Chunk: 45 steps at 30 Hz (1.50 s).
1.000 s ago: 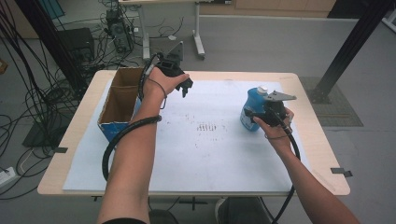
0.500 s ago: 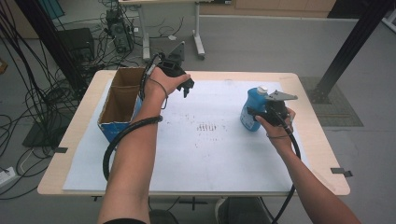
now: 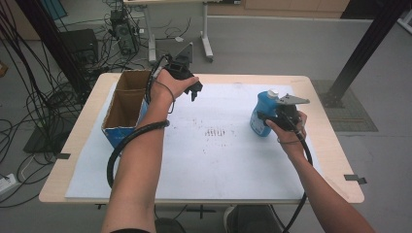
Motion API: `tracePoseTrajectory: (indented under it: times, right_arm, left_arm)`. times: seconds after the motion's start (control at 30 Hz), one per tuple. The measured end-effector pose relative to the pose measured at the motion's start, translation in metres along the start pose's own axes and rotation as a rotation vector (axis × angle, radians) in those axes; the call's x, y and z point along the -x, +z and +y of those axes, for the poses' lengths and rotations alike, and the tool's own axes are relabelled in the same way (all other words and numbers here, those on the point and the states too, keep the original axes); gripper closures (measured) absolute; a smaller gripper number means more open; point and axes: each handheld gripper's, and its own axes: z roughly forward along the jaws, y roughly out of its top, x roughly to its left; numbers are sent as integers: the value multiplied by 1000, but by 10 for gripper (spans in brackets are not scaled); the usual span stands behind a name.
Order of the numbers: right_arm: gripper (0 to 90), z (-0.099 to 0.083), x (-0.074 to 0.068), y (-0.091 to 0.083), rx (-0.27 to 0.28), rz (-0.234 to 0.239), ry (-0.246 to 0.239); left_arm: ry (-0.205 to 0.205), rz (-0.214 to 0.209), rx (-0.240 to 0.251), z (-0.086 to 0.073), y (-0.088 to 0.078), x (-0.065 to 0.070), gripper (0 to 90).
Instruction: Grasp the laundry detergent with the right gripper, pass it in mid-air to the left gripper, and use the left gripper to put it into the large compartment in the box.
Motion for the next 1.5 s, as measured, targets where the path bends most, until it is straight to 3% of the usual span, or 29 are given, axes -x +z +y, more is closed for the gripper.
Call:
tracePoseTrajectory:
  times: [1.5]
  right_arm:
    - [425, -1, -1, 0, 11, -10, 6]
  left_arm:
    - [2, 10, 11, -3, -7, -3, 49]
